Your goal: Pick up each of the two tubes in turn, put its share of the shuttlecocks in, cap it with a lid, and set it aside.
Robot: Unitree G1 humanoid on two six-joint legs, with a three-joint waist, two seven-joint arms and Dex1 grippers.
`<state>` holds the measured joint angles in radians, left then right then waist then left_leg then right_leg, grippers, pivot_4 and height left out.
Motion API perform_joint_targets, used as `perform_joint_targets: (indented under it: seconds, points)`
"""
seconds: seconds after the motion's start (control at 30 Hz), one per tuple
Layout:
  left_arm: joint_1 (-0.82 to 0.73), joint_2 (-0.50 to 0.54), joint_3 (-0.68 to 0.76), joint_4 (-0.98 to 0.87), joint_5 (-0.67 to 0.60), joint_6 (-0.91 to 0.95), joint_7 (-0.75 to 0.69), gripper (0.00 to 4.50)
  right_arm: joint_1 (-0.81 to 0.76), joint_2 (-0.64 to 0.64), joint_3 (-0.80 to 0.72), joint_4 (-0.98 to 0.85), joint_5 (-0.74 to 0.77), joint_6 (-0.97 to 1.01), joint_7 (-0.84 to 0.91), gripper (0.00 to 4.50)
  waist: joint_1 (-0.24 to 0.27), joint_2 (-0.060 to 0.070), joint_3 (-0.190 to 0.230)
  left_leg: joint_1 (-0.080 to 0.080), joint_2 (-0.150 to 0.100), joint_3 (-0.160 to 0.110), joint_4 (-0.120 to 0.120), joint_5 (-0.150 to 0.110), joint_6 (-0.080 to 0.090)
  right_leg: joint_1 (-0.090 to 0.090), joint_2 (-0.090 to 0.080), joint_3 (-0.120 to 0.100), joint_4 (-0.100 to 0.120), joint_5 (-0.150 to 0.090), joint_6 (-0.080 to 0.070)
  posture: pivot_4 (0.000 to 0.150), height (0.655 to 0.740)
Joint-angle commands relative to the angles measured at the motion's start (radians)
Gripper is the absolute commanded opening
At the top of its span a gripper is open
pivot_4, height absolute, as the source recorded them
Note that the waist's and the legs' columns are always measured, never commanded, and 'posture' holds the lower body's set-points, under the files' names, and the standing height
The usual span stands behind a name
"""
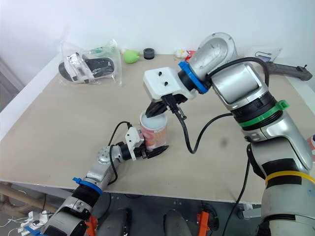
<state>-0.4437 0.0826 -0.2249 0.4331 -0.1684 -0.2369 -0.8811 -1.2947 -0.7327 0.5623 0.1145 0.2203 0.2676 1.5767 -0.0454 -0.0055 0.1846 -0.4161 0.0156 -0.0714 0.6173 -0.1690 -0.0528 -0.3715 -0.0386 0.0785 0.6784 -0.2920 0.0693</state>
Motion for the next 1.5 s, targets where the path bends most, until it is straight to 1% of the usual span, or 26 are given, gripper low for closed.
perform_joint_targets:
  seconds: [0.03, 0.33, 0.5, 0.63, 0.73, 0.83, 1.0, 1.23, 1.37, 1.43, 1.5]
  points:
    - [0.017, 0.006, -0.003, 0.044, 0.019, 0.017, 0.010, 3.16, 0.027, 0.028, -0.007, 0.005, -0.041, -0.011, 0.033, 0.04, 0.000, 0.000, 0.000, 0.000, 0.000, 0.000, 0.000, 0.000, 0.000, 0.000, 0.000, 0.000, 0.000, 0.000, 0.000, 0.150, 0.7400]
    - [0.010, 0.004, 0.000, 0.053, 0.019, 0.013, 0.016, 3.16, 0.096, 0.027, 0.040, 0.007, -0.079, -0.027, 0.038, 0.04, 0.000, -0.001, -0.001, 0.001, 0.000, 0.000, 0.000, 0.000, 0.000, 0.001, 0.000, 0.000, 0.000, 0.000, 0.000, 0.150, 0.7400]
    - [0.010, 0.004, -0.001, 0.051, 0.019, 0.014, 0.016, 3.16, 0.123, 0.015, 0.069, 0.005, -0.078, -0.028, 0.038, 0.04, 0.000, -0.004, -0.006, 0.002, 0.000, 0.000, 0.000, 0.000, 0.000, 0.002, 0.000, 0.000, 0.000, 0.000, 0.000, 0.150, 0.7400]
    - [0.008, 0.004, 0.001, 0.055, 0.019, 0.012, 0.016, 3.16, 0.115, 0.015, 0.047, 0.024, -0.074, -0.022, 0.038, 0.04, 0.000, -0.008, -0.010, 0.002, 0.001, 0.000, 0.000, 0.000, 0.000, 0.002, 0.000, 0.000, -0.001, 0.000, 0.000, 0.150, 0.7400]
    - [0.009, 0.005, 0.003, 0.057, 0.018, 0.011, 0.015, 3.16, 0.089, -0.008, 0.025, 0.079, -0.093, -0.041, 0.038, 0.04, 0.000, -0.008, -0.011, 0.002, 0.001, 0.000, 0.000, 0.000, 0.000, 0.002, 0.000, 0.000, -0.001, 0.000, 0.000, 0.150, 0.7400]
    - [0.003, 0.004, 0.004, 0.066, 0.017, 0.008, 0.013, 3.16, 0.090, -0.037, 0.035, 0.112, -0.117, -0.071, 0.038, 0.04, 0.000, -0.008, -0.011, 0.002, 0.000, 0.000, 0.000, 0.000, 0.000, 0.002, 0.000, 0.000, -0.001, 0.000, 0.000, 0.150, 0.7400]
    - [-0.003, 0.002, 0.003, 0.072, 0.017, 0.003, 0.008, 3.16, 0.103, -0.065, 0.053, 0.124, -0.138, -0.094, 0.038, 0.04, 0.000, -0.008, -0.011, 0.002, 0.000, 0.000, 0.000, 0.000, 0.000, 0.002, 0.000, 0.000, -0.002, 0.000, 0.000, 0.150, 0.7400]
    - [-0.005, 0.002, 0.003, 0.076, 0.017, 0.000, 0.004, 3.16, 0.116, -0.067, 0.047, 0.115, -0.141, -0.095, 0.038, 0.04, 0.000, -0.010, -0.011, 0.006, 0.001, 0.000, 0.000, 0.000, 0.000, 0.003, 0.000, 0.000, -0.003, -0.001, -0.003, 0.150, 0.7400]
    - [0.001, 0.002, 0.001, 0.070, 0.018, 0.000, 0.005, 3.16, 0.112, -0.031, -0.070, 0.081, -0.042, -0.026, 0.034, 0.04, 0.000, -0.010, -0.011, 0.006, 0.001, 0.000, -0.001, 0.000, 0.000, 0.003, 0.000, -0.001, -0.004, -0.001, -0.002, 0.150, 0.7400]
    - [0.009, 0.004, 0.004, 0.057, 0.016, 0.005, 0.009, 3.16, 0.114, -0.050, -0.175, 0.040, 0.025, 0.036, 0.007, 0.04, 0.002, -0.010, -0.011, 0.005, 0.001, 0.000, -0.001, 0.000, 0.000, 0.004, 0.000, 0.000, -0.004, 0.000, 0.000, 0.150, 0.7400]
    - [0.018, 0.001, 0.017, 0.037, -0.004, 0.030, 0.013, 3.16, 0.144, -0.085, -0.284, -0.018, 0.092, 0.096, -0.035, 0.04, 0.005, -0.010, -0.011, -0.001, 0.000, 0.000, -0.001, 0.000, 0.000, 0.001, 0.000, -0.001, -0.004, 0.001, 0.000, 0.150, 0.7400]
